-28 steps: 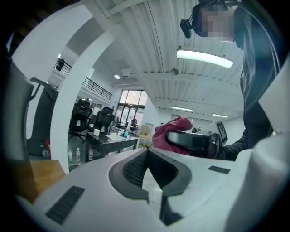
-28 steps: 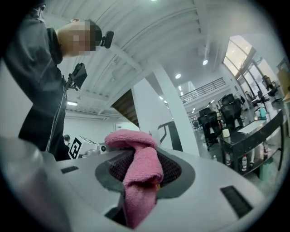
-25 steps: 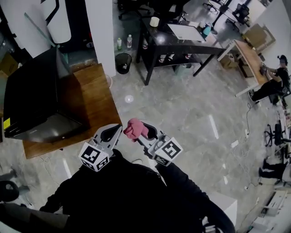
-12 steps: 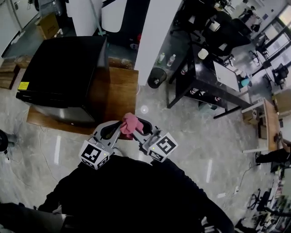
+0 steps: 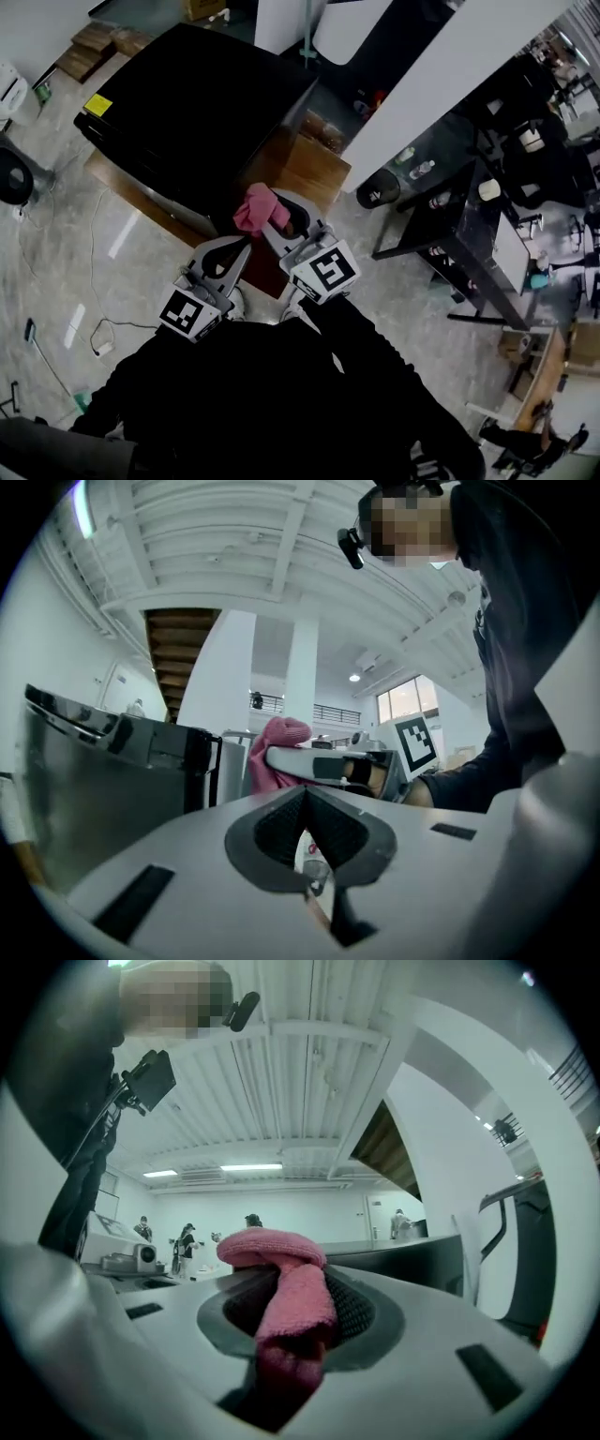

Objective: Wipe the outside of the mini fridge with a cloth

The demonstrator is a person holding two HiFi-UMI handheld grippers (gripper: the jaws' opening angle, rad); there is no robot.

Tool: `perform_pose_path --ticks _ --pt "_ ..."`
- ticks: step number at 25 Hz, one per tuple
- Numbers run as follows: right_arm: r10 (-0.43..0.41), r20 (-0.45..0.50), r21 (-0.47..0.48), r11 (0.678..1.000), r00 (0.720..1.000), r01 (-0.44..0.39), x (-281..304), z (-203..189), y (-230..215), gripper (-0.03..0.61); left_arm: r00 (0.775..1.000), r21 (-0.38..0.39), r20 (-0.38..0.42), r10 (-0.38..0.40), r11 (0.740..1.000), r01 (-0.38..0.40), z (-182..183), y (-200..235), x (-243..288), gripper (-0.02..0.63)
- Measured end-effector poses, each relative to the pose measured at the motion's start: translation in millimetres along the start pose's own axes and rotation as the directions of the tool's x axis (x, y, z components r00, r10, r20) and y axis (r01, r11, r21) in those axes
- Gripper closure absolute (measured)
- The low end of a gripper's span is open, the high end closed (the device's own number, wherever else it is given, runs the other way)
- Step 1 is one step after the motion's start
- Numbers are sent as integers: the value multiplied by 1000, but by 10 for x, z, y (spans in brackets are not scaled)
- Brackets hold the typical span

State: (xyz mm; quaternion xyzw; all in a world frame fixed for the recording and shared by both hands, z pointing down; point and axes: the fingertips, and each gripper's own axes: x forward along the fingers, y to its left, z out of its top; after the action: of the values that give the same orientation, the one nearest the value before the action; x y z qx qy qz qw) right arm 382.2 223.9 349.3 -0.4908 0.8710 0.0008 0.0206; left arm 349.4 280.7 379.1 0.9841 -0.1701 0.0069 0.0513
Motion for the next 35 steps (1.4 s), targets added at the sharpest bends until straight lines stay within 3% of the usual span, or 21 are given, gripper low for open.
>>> perform_pose_path --ticks 3,6,11,14,16,20,28,31,35 --pt "78 6 -20 997 997 -78 205 -44 -76 456 988 12 -13 153 988 -153 -59 87 38 607" --pt "132 8 -16 991 991 -132 349 -150 -79 454 961 -13 16 275 962 -274 -81 187 -20 607" --pt "122 66 -73 990 990 -117 487 -250 -66 453 911 -21 48 409 912 -409 -184 471 -114 607" --pt "138 51 -71 988 989 -134 522 -487 -52 453 898 -7 65 435 900 -436 -304 543 -115 607" --pt "141 27 -58 988 990 -140 517 -704 -73 453 901 -3 81 426 904 -427 -404 541 -69 607" --pt "126 -46 -51 990 991 -128 518 -1267 -151 453 911 -54 27 412 910 -410 -854 605 43 607" --pt "150 -66 -41 987 986 -153 516 -2195 -234 453 890 -86 -122 438 889 -449 -1695 755 237 607" --pt "165 -131 -55 983 978 -173 531 -2587 -223 453 883 -111 -158 443 880 -461 -1982 826 232 607" --pt "168 -223 -7 985 960 -173 536 -3126 -209 453 869 -129 -240 433 873 -470 -2436 888 241 607"
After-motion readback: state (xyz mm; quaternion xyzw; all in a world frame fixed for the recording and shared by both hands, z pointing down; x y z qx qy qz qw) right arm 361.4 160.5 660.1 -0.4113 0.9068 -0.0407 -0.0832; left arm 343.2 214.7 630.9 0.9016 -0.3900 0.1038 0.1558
